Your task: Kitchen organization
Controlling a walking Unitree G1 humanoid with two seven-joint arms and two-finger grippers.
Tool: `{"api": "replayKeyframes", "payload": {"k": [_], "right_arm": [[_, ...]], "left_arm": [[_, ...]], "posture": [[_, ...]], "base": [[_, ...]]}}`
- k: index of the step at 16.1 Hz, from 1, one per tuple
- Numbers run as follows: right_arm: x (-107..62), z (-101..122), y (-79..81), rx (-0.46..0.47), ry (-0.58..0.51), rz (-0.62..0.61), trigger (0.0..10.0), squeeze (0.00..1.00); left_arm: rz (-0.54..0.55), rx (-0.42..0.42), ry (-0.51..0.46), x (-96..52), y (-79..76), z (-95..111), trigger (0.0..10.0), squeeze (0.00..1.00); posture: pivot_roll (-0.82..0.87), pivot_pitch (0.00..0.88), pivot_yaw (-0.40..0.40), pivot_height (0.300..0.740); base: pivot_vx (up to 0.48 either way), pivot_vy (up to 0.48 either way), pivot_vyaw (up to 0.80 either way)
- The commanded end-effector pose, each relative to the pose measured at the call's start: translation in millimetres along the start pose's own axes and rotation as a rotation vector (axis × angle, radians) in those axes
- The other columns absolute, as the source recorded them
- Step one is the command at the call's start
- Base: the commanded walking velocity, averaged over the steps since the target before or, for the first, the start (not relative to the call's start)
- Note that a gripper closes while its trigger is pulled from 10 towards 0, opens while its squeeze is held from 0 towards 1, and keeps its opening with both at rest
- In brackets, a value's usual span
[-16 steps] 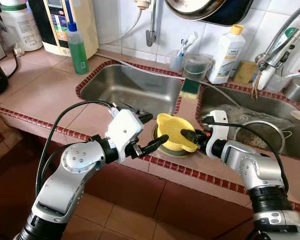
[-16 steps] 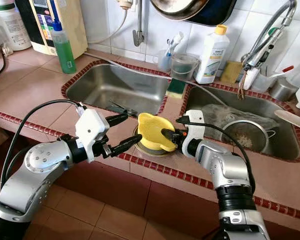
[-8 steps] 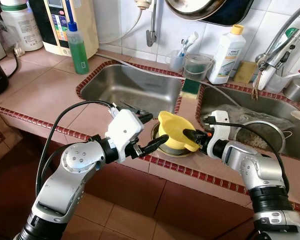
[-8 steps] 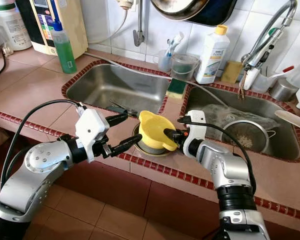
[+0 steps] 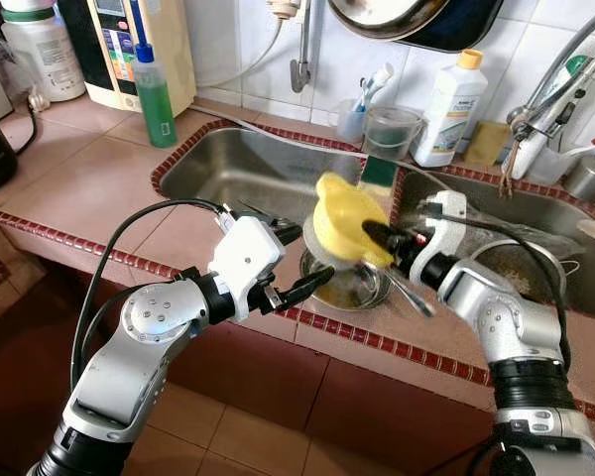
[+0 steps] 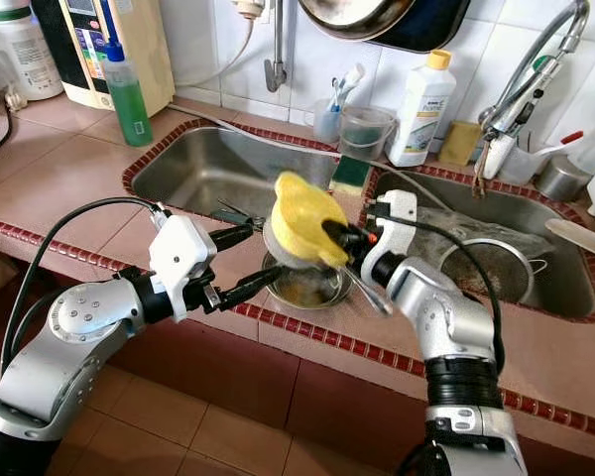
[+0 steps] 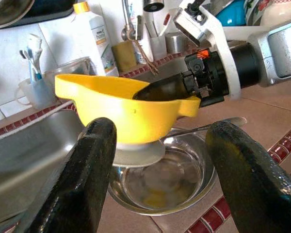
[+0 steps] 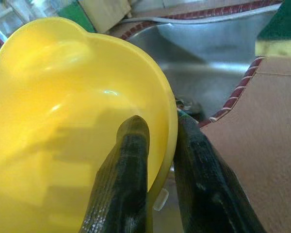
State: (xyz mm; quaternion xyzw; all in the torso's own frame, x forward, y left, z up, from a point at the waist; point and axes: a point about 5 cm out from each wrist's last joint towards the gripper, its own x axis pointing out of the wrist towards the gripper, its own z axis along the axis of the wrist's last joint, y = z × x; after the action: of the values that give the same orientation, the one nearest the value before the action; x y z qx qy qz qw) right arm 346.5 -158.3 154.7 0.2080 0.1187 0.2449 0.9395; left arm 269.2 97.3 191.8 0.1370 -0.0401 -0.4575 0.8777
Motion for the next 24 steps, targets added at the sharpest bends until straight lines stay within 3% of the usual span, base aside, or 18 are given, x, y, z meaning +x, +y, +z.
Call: {"api": "replayKeyframes", "payload": {"k": [1, 2, 3, 4, 7, 9, 10, 11, 12, 13, 18, 20, 24], "right_arm": [[-1.3, 12, 1.7, -0.012, -0.052, 0.007, 1.2, 0.00], [-1.2, 12, 0.7, -0.012, -0.053, -0.001, 4.6, 0.00], [-1.0, 12, -0.1, -0.015, -0.053, -0.009, 9.1, 0.00], [-0.8, 12, 0.3, -0.014, -0.060, -0.007, 10.0, 0.00], [-3.2, 27, 3.4, -0.087, -0.208, -0.001, 10.0, 0.00], [-9.4, 40, -2.7, -0.114, -0.352, -0.081, 10.0, 0.00], [-10.4, 42, -3.2, -0.132, -0.371, -0.093, 10.0, 0.00], [-14.5, 45, -6.9, -0.194, -0.415, -0.155, 10.0, 0.00], [-20.4, 45, -11.3, -0.361, -0.457, -0.277, 10.0, 0.00], [-21.7, 40, -11.0, -0.406, -0.473, -0.309, 10.0, 0.00], [-25.4, 14, -1.2, -0.451, -0.505, -0.341, 10.0, 0.00], [-25.5, 13, -1.7, -0.460, -0.514, -0.352, 10.0, 0.00], [-23.5, 17, -4.6, -0.489, -0.505, -0.355, 10.0, 0.00]], "left_arm": [[0.008, 0.014, -0.015, 0.9, 2.2, 7, 10.0, 0.00], [0.009, 0.014, -0.016, 0.9, 2.3, 7, 10.0, 0.00], [0.010, 0.014, -0.015, 0.9, 2.4, 7, 10.0, 0.00], [0.010, 0.016, -0.015, 0.8, 2.7, 7, 10.0, 0.00], [0.028, 0.014, -0.016, -0.3, 6.3, 7, 10.0, 0.00], [0.153, 0.028, -0.045, -0.9, 21.2, 6, 10.0, 0.00], [0.183, 0.020, -0.051, -1.0, 24.5, 6, 10.0, 0.00], [0.294, -0.022, -0.056, -2.1, 37.5, 2, 10.0, 0.00], [0.433, -0.035, -0.036, -5.4, 52.9, -7, 10.0, 0.00], [0.483, -0.063, -0.043, -7.1, 59.7, -11, 10.0, 0.00], [0.498, -0.203, -0.046, -3.9, 66.3, -30, 10.0, 0.00], [0.501, -0.239, -0.053, -2.0, 68.3, -32, 10.0, 0.00], [0.506, -0.243, -0.059, 0.8, 71.1, -32, 10.0, 0.00]], "posture": [[-0.01, 0.000, -0.074, 0.740], [-0.01, 0.000, -0.075, 0.740], [-0.01, 0.000, -0.074, 0.740], [-0.01, 0.000, -0.074, 0.740], [-0.01, 0.000, -0.072, 0.740], [-0.01, 0.000, -0.067, 0.740], [-0.01, 0.000, -0.067, 0.740], [-0.01, 0.000, -0.065, 0.740], [-0.01, 0.000, -0.063, 0.740], [-0.02, 0.000, -0.062, 0.740], [-0.03, 0.000, -0.058, 0.740], [-0.03, 0.000, -0.054, 0.740], [-0.03, 0.000, -0.057, 0.740]], "base": [[0.000, 0.000, 0.00], [0.000, 0.000, 0.00], [0.000, 0.000, 0.00], [0.000, 0.000, 0.00], [0.000, 0.000, 0.00], [0.000, 0.000, 0.00], [0.000, 0.000, 0.00], [0.000, 0.000, 0.00], [0.000, 0.000, 0.00], [0.000, 0.000, 0.00], [0.000, 0.000, 0.00], [0.000, 0.120, 0.00], [0.000, 0.396, 0.00]]}}
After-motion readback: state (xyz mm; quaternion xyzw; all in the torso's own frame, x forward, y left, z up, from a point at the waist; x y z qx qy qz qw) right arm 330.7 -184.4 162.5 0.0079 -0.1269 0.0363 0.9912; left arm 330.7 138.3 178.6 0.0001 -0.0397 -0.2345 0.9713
